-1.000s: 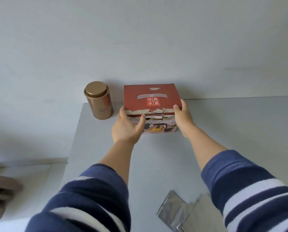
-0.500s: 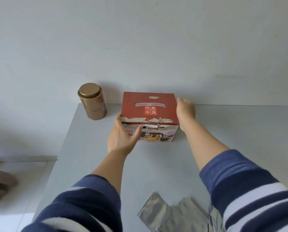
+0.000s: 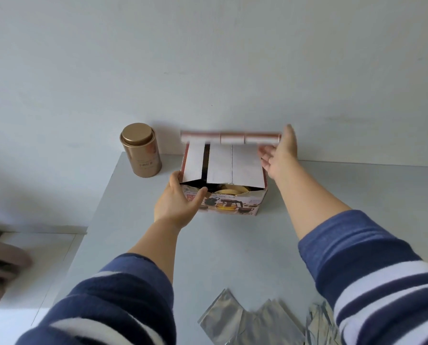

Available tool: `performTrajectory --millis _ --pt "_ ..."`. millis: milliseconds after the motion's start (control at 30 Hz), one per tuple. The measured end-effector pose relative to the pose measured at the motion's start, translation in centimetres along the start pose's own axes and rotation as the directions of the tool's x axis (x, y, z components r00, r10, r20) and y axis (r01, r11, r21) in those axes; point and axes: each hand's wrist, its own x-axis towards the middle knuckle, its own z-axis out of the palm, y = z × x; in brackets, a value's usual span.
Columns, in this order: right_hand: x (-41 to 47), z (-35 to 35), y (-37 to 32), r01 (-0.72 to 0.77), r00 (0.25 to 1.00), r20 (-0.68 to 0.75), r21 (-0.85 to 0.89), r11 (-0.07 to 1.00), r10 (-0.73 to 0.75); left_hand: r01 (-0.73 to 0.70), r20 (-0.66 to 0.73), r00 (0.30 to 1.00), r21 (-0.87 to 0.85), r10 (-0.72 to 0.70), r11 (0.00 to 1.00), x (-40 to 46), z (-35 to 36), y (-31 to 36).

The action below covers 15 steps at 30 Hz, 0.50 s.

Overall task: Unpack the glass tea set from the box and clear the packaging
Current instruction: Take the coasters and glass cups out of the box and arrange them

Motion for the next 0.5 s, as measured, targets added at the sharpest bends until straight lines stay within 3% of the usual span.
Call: performTrajectory --millis 67,133,200,267,300,500 --pt "0.7 0.6 -0.2 0.119 0.99 0.076 0.014 0.993 -0.12 -0.003 0.0 1.0 0.032 0.003 0.999 0.6 -0.1 0.2" --pt "1.6 1.5 -0.2 0.345 0.938 0.061 -0.237 0.908 -0.34 -0.009 -0.013 1.0 0.045 0.009 0.999 1.0 -0.1 0.4" --pt "2.9 2.2 -0.2 0.487 0.858 0.201 -0.61 0.625 -0.473 -0.005 -0.03 1.0 0.053 0.006 0.999 0.9 0.0 0.4" --pt "4.1 2.7 -0.1 0.491 0.841 0.338 -0.804 0.335 -0.422 0.009 -0.041 0.999 0.057 -0.007 0.998 0.6 0.1 0.4" --pt "4.7 2.9 -0.1 0.474 0.851 0.362 -0.841 0.26 -0.381 0.016 -0.049 0.999 0.055 -0.013 0.998 0.5 0.2 0.5" --pt "5.9 3.1 0.1 0.475 0.862 0.42 -0.865 0.161 -0.285 0.134 -0.148 0.981 0.026 -0.129 0.991 0.9 0.5 1.6"
